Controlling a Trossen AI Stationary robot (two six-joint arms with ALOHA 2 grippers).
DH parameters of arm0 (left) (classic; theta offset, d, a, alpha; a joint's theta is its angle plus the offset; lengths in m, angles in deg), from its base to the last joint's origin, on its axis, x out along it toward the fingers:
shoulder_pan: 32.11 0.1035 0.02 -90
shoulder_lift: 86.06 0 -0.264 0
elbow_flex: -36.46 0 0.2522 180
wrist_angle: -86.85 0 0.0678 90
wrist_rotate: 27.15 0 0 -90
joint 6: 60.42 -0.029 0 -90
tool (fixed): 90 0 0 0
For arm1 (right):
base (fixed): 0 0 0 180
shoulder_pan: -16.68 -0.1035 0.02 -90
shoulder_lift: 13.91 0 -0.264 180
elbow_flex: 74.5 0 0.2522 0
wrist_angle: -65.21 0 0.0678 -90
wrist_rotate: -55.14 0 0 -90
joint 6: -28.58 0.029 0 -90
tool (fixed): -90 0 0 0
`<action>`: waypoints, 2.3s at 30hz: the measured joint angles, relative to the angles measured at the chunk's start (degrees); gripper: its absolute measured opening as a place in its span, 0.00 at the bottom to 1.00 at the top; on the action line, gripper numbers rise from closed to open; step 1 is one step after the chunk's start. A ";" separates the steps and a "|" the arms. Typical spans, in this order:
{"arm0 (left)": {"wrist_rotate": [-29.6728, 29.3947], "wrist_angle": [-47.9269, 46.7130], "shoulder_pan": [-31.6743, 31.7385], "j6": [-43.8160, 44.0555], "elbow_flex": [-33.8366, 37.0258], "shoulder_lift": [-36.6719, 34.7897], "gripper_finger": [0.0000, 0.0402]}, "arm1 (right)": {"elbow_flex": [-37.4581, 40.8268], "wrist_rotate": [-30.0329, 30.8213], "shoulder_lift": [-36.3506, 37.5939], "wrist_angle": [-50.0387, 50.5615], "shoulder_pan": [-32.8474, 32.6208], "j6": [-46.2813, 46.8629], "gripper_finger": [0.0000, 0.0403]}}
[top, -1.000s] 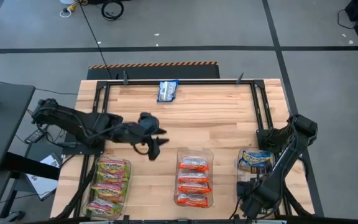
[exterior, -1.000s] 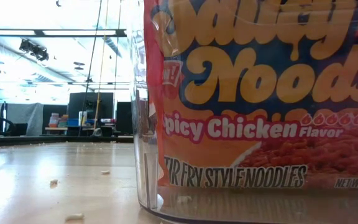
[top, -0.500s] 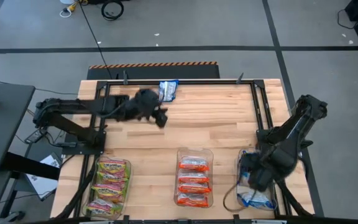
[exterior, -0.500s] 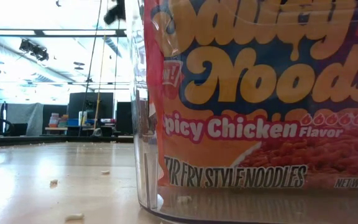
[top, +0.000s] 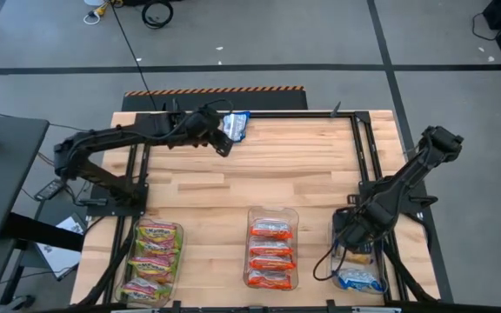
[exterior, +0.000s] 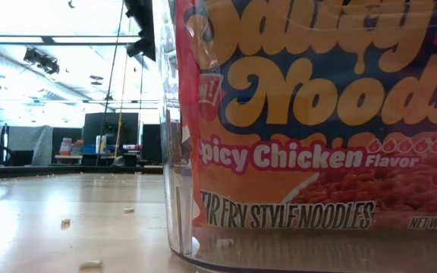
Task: Sort Maruchan noodles
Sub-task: Put the blue noodle pack into the right transparent bin
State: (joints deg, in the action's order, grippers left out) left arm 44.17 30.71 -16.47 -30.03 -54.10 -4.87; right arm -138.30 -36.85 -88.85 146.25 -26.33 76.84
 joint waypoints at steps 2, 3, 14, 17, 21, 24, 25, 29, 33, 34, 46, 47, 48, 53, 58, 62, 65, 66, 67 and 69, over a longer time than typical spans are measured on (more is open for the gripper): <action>0.07 0.69 0.22 0.05 0.01 0.58 0.47 | 1.96 1.30 0.07 -1.66 0.09 -3.48 0.44; 0.07 0.98 0.22 0.26 -0.02 0.77 0.47 | 2.80 1.30 0.06 -2.36 0.08 -5.20 0.44; -0.13 1.03 -0.13 0.37 -0.02 1.33 0.47 | 4.35 -3.08 -0.57 -7.33 -0.36 -9.00 0.27; -0.13 1.19 0.06 -0.35 -0.02 1.33 0.47 | 3.15 -4.67 -0.39 -7.66 -0.35 -8.85 0.13; -0.11 0.26 -0.12 -1.07 -0.02 1.33 0.47 | -1.48 -5.29 -0.41 -3.08 0.00 -9.32 0.03; -0.13 -0.02 -0.44 -1.11 -0.02 1.33 0.47 | -6.26 -2.85 -0.41 5.78 0.34 -9.08 0.02; -0.11 0.00 -0.46 -1.13 -0.02 1.33 0.47 | -7.60 -1.67 -0.41 9.00 0.46 -8.96 0.01; -0.12 0.87 -0.23 -3.00 -0.02 1.33 0.47 | -10.14 3.75 -0.39 17.96 0.47 -4.92 0.01; -0.11 1.03 0.13 -4.48 -0.02 1.33 0.47 | -9.90 2.17 -0.41 14.42 0.28 -4.76 0.02; -0.04 0.88 0.33 -4.81 -0.02 1.33 0.47 | -9.90 1.85 -0.41 12.55 0.10 -4.77 0.03; 1.42 -3.99 0.31 -5.76 -0.02 1.31 0.47 | -13.51 -4.63 -0.43 8.92 -0.19 7.54 0.27; 1.42 -4.53 0.30 -5.75 -0.02 1.31 0.47 | -13.87 -6.35 -0.41 6.80 -0.21 11.90 0.27; 1.42 -4.98 0.30 -5.69 -0.02 1.31 0.47 | -13.90 -8.34 -0.39 4.20 -0.26 17.76 0.28; 1.62 -6.25 -0.42 -5.06 -0.02 1.31 0.47 | -11.57 -12.85 -1.88 -8.22 -0.50 50.94 0.28; 1.67 -6.25 -1.51 -4.24 -0.02 1.31 0.47 | -5.99 -11.86 -4.85 -18.43 -1.69 66.27 0.30; 1.74 -7.30 -1.93 -5.37 -0.02 1.31 0.47 | -2.62 -12.69 -6.42 -22.76 -4.83 72.75 0.35; 1.67 -8.54 -2.04 -5.51 -0.02 1.31 0.47 | -0.10 -12.44 -6.49 -23.35 -7.85 77.20 0.37; 1.67 -8.80 -2.01 -5.54 -0.02 1.31 0.47 | 0.81 -11.68 -6.45 -23.71 -8.83 79.21 0.38; 1.67 -8.75 -2.01 -5.55 -0.02 1.31 0.47 | 1.73 -10.79 -6.24 -24.22 -9.71 81.49 0.38; 1.67 -8.64 -2.03 -5.55 -0.02 1.29 0.47 | 3.93 -9.83 -6.01 -25.90 -10.91 85.12 0.39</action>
State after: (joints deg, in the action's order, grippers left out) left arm 45.83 22.07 -18.51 -35.57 -54.12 -3.58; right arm -134.37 -46.68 -94.86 120.35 -37.25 161.97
